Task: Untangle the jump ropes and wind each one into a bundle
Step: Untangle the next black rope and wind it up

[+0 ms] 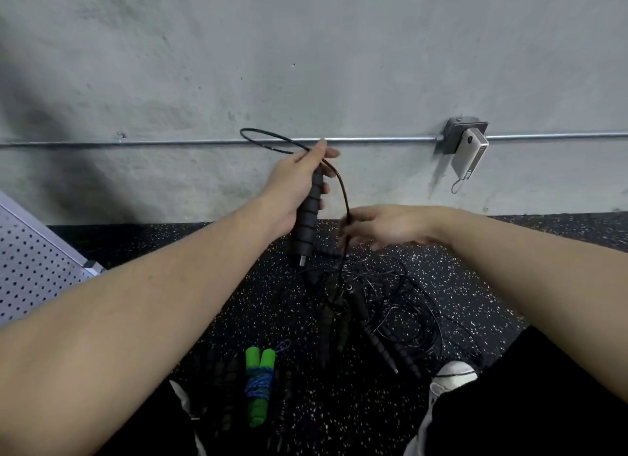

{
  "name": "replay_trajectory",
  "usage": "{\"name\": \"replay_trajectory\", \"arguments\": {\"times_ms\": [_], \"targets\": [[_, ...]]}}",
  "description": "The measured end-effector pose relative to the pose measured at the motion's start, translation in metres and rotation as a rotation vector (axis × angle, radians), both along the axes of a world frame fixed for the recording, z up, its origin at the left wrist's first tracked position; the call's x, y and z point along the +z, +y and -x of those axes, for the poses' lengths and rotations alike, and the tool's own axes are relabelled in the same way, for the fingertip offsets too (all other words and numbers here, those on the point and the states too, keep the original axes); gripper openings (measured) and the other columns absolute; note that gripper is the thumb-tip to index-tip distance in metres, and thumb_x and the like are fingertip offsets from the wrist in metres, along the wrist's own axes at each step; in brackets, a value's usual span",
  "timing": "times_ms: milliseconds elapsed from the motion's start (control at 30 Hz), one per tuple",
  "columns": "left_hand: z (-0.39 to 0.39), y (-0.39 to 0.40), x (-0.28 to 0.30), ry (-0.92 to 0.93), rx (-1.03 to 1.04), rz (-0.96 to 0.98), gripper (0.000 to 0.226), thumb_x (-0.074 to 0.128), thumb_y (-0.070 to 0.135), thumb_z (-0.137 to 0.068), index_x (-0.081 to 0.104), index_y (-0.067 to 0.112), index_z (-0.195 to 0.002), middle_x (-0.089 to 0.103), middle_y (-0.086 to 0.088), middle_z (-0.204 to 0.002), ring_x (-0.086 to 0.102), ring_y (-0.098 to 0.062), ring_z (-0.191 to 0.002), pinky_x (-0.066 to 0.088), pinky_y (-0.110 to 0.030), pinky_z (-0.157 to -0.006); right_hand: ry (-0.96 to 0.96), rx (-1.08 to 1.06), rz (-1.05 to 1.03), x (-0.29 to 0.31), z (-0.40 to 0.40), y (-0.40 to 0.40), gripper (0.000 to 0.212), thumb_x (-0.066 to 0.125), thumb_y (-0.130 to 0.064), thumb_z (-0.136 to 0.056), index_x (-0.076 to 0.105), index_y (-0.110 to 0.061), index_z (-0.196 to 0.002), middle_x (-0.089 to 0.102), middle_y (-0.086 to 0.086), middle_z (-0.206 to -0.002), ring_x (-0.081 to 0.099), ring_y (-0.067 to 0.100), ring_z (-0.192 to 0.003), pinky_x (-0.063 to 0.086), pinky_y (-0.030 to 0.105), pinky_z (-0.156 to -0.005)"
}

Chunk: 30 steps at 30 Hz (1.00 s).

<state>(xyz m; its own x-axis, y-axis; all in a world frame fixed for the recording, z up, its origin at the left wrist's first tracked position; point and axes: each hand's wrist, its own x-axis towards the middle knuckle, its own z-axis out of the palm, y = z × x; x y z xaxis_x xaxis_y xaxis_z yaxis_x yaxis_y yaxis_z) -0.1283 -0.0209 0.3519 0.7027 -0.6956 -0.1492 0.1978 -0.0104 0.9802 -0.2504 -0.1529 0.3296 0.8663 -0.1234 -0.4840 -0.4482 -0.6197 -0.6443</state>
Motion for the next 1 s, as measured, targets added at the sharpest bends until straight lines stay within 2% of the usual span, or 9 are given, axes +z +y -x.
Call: {"name": "replay_trajectory", "arguments": {"times_ms": [33, 100, 200, 367, 600, 700, 867, 933, 1000], "targets": [[0.000, -0.001, 0.002, 0.008, 0.009, 0.015, 0.027, 0.056, 0.041, -0.103, 0.072, 0.021, -0.095, 0.065, 0.000, -0.081, 0.053, -0.011, -0.055, 0.042, -0.024, -0.046, -0.070, -0.040, 0.073, 0.002, 0.000, -0.003, 0.026, 0.042, -0.025, -0.108, 0.056, -0.018, -0.129, 0.071, -0.005, -0.112, 0.067, 0.007, -0.101, 0.055, 0.033, -0.093], [0.002, -0.003, 0.004, -0.007, 0.017, 0.017, 0.026, 0.057, 0.042, -0.103, 0.073, 0.022, -0.099, 0.066, -0.001, -0.088, 0.053, -0.011, -0.055, 0.043, -0.024, -0.047, -0.167, -0.182, 0.063, 0.005, 0.000, -0.012, 0.026, 0.041, -0.023, -0.108, 0.059, -0.014, -0.125, 0.076, 0.001, -0.096, 0.070, 0.005, -0.078, 0.057, 0.022, -0.071], [0.005, -0.006, -0.003, -0.048, -0.015, -0.076, 0.022, 0.066, 0.043, -0.097, 0.071, 0.023, -0.104, 0.068, -0.001, -0.094, 0.054, -0.010, -0.055, 0.044, -0.023, -0.047, -0.319, -0.361, 0.008, 0.010, 0.002, -0.024, 0.022, 0.043, -0.019, -0.108, 0.060, -0.020, -0.121, 0.074, 0.006, -0.077, 0.068, 0.011, -0.056, 0.053, 0.019, -0.050], [0.019, -0.015, -0.030, -0.150, -0.228, -0.279, 0.015, 0.073, 0.029, -0.093, 0.071, 0.024, -0.108, 0.069, -0.005, -0.101, 0.055, -0.011, -0.059, 0.046, -0.023, -0.046, -0.589, -0.606, -0.175, 0.030, -0.001, -0.029, 0.021, 0.050, -0.019, -0.105, 0.063, -0.022, -0.120, 0.063, 0.008, -0.067, 0.061, 0.020, -0.053, 0.062, 0.039, -0.057], [0.048, -0.033, -0.048, -0.230, -0.504, -0.423, 0.015, 0.071, 0.039, -0.095, 0.073, 0.027, -0.105, 0.066, 0.004, -0.084, 0.055, -0.011, -0.062, 0.043, -0.024, -0.054, -0.645, -0.751, -0.373, 0.034, 0.004, -0.034, 0.021, 0.049, -0.019, -0.105, 0.061, -0.014, -0.121, 0.063, 0.009, -0.072, 0.064, 0.022, -0.058, 0.061, 0.048, -0.063], [0.053, -0.036, -0.054, -0.311, -0.530, -0.429, 0.016, 0.065, 0.038, -0.099, 0.074, 0.025, -0.104, 0.068, 0.004, -0.085, 0.055, -0.013, -0.064, 0.042, -0.024, -0.055, -0.687, -0.839, -0.441, 0.034, 0.010, -0.042, 0.021, 0.047, -0.018, -0.105, 0.060, -0.013, -0.121, 0.063, 0.009, -0.074, 0.064, 0.021, -0.059, 0.062, 0.042, -0.058], [0.054, -0.042, -0.055, -0.290, -0.472, -0.421, 0.018, 0.056, 0.034, -0.103, 0.071, 0.027, -0.096, 0.068, 0.005, -0.084, 0.055, -0.016, -0.066, 0.043, -0.029, -0.054, -0.544, -0.900, -0.511, 0.030, 0.021, -0.052, 0.032, 0.036, -0.026, -0.106, 0.055, -0.013, -0.128, 0.070, 0.010, -0.088, 0.066, 0.023, -0.071, 0.059, 0.038, -0.059], [0.053, -0.044, -0.054, -0.263, -0.430, -0.398, 0.018, 0.056, 0.031, -0.103, 0.071, 0.026, -0.095, 0.069, 0.002, -0.087, 0.055, -0.016, -0.063, 0.044, -0.028, -0.051, -0.378, -0.774, -0.399, 0.024, 0.027, -0.054, 0.034, 0.031, -0.023, -0.106, 0.048, -0.015, -0.135, 0.068, 0.012, -0.103, 0.064, 0.023, -0.080, 0.062, 0.042, -0.066], [0.053, -0.045, -0.052, -0.205, -0.391, -0.354, 0.019, 0.055, 0.029, -0.104, 0.071, 0.024, -0.096, 0.068, -0.001, -0.087, 0.054, -0.018, -0.059, 0.043, -0.026, -0.049, -0.176, -0.521, -0.159, 0.016, 0.036, -0.053, 0.035, 0.032, -0.019, -0.107, 0.042, -0.015, -0.140, 0.062, 0.012, -0.117, 0.060, 0.021, -0.084, 0.060, 0.043, -0.076]]}}
